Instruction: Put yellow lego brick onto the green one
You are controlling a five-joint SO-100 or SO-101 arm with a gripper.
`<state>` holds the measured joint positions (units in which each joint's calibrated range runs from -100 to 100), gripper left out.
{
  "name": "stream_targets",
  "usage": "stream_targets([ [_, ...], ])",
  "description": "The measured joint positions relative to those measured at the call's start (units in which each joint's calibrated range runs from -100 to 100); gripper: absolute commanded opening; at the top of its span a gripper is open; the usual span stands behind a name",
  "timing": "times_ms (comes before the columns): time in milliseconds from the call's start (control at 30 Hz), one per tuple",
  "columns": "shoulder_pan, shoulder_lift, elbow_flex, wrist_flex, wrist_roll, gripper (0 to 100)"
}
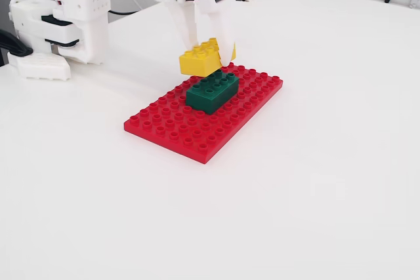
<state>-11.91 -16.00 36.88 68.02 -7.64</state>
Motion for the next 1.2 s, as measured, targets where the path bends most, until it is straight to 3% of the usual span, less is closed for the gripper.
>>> stream_targets([
  [300,0.0,7.7,-14.3,7.2,0.0,13],
  [933,0.0,7.9,-11.8,6.3,-1.9,13],
  [1200,0.0,7.9,-11.8,6.3,0.1,13],
])
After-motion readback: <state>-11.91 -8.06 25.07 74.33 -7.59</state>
